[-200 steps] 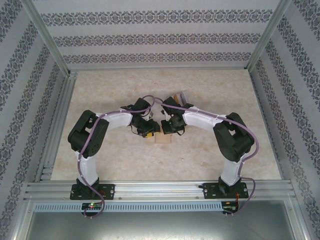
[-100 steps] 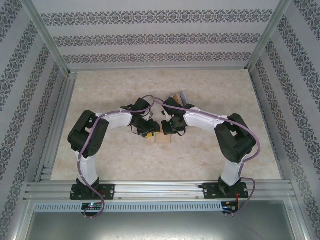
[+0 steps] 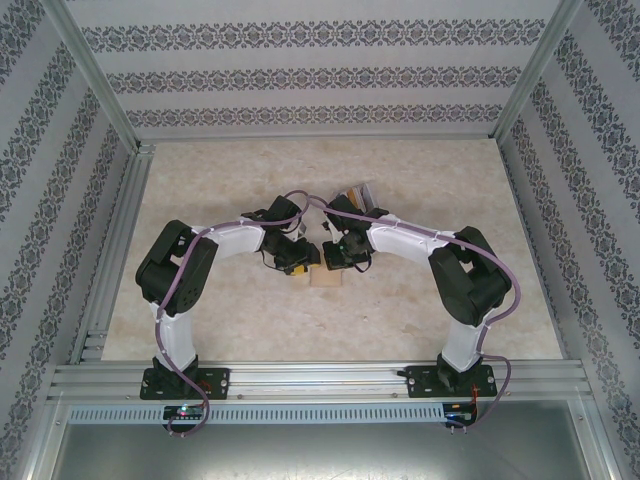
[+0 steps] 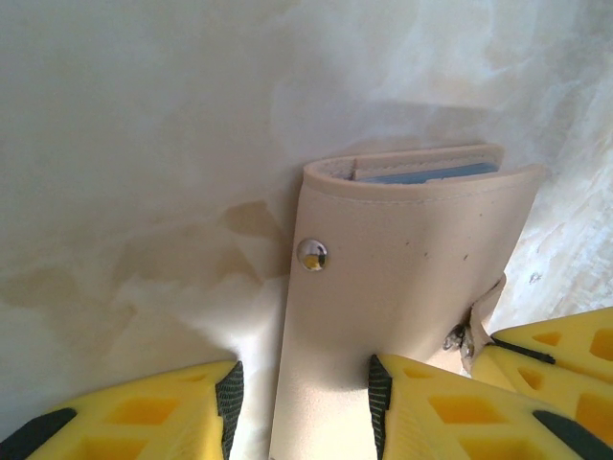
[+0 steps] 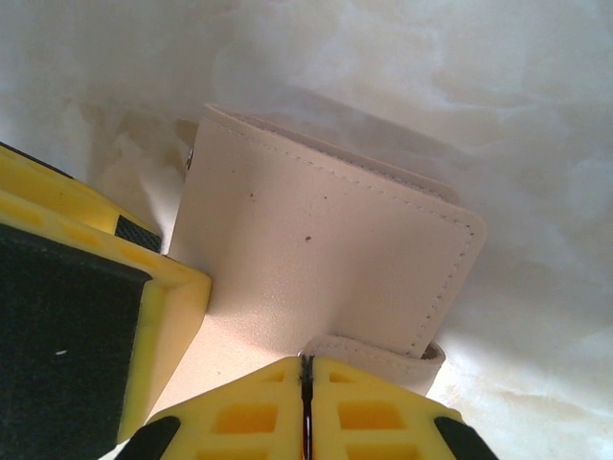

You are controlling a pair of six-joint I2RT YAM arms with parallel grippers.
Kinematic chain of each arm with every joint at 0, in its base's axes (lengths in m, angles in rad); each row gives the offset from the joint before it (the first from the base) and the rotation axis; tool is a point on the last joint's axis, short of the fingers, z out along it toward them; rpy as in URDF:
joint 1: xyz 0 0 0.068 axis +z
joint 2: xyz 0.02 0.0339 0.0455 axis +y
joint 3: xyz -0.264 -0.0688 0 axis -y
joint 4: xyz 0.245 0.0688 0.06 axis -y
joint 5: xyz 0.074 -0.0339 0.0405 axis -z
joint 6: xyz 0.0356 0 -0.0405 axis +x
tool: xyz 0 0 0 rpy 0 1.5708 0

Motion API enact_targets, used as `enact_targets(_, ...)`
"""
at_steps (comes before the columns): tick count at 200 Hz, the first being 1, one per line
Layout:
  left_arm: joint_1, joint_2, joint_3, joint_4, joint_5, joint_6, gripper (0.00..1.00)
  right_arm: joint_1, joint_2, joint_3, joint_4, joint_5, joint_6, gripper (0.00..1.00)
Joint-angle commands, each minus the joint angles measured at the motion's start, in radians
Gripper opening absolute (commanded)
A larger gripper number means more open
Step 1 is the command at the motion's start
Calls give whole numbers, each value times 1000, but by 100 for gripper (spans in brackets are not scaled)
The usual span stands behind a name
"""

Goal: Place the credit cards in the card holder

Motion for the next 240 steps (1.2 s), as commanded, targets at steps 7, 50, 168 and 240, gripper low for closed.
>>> enact_targets(7, -45, 81, -23, 181, -33, 7, 43, 5, 29, 12, 3, -9, -9, 11)
enact_targets(50, -45, 90, -25, 188, -29, 6, 43, 17, 50, 41, -11, -11, -14, 11)
enact_targets(168, -46, 79, -32, 194, -27, 2, 43, 34, 110, 85, -41, 27, -25, 11)
enact_targets(240, -46, 82, -30, 193, -28, 4, 43, 13, 92, 71, -66, 81, -9, 11)
